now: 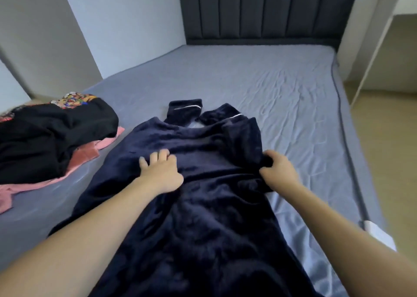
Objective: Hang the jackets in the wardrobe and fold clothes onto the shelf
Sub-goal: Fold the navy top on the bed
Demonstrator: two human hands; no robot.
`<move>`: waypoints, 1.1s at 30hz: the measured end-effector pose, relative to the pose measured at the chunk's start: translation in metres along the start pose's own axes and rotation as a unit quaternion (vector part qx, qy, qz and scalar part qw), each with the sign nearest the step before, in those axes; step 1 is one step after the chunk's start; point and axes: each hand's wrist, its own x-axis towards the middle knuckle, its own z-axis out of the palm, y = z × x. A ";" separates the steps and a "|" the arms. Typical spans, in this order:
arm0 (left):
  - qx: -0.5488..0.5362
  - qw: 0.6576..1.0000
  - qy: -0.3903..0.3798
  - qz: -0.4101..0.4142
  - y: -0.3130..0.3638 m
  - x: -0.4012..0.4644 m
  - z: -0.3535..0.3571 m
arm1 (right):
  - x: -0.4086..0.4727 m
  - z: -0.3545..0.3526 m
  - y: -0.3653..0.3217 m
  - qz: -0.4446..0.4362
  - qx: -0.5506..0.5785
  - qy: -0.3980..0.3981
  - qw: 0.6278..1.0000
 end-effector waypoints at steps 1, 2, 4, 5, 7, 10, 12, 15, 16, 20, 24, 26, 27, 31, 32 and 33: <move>-0.029 0.997 0.065 0.023 0.018 0.009 -0.023 | -0.008 -0.001 0.006 -0.041 -0.092 -0.016 0.995; -0.084 0.989 0.114 0.051 0.039 0.018 -0.046 | -0.017 0.002 0.015 -0.081 -0.167 -0.031 0.982; -0.200 0.967 0.115 0.105 0.091 0.030 -0.081 | -0.044 0.018 0.036 -0.131 -0.236 -0.048 0.962; -0.220 0.962 0.096 0.130 0.118 0.036 -0.089 | -0.057 0.024 0.045 -0.146 -0.214 -0.054 0.964; -0.159 0.970 0.064 0.170 0.168 0.047 -0.091 | -0.068 0.027 0.056 -0.147 -0.083 -0.056 0.984; -0.044 0.986 -0.036 0.159 0.213 0.059 -0.072 | -0.054 0.008 0.064 -0.065 0.198 -0.094 0.974; 0.021 0.990 -0.086 0.111 0.223 0.062 -0.055 | -0.049 -0.001 0.072 0.021 0.426 -0.104 0.899; 0.068 0.994 -0.030 0.086 0.231 0.068 -0.025 | -0.034 -0.012 0.090 0.176 0.734 -0.070 0.652; 0.035 0.996 -0.008 0.086 0.236 0.066 -0.019 | -0.031 -0.016 0.096 0.198 0.783 -0.066 0.585; -0.327 0.944 0.023 0.038 0.240 0.048 -0.048 | -0.028 -0.018 0.098 0.205 0.789 -0.061 0.576; -0.563 0.822 0.066 -0.044 0.158 0.022 -0.102 | -0.035 -0.006 0.064 0.196 0.663 -0.040 0.721; -0.578 0.806 0.100 -0.088 0.086 0.007 -0.107 | -0.041 0.002 0.037 0.188 0.570 -0.060 0.798; -0.572 0.803 0.117 -0.119 0.044 0.004 -0.105 | -0.042 0.006 0.024 0.190 0.523 -0.082 0.827; -0.406 0.834 0.212 -0.308 -0.142 -0.020 -0.082 | -0.048 0.023 -0.028 0.152 0.304 -0.156 0.927; -0.301 0.842 0.234 -0.380 -0.181 -0.027 -0.074 | -0.051 0.031 -0.043 0.129 0.263 -0.186 0.938; -0.212 0.843 0.248 -0.429 -0.210 -0.031 -0.066 | -0.057 0.042 -0.060 0.101 0.229 -0.225 0.942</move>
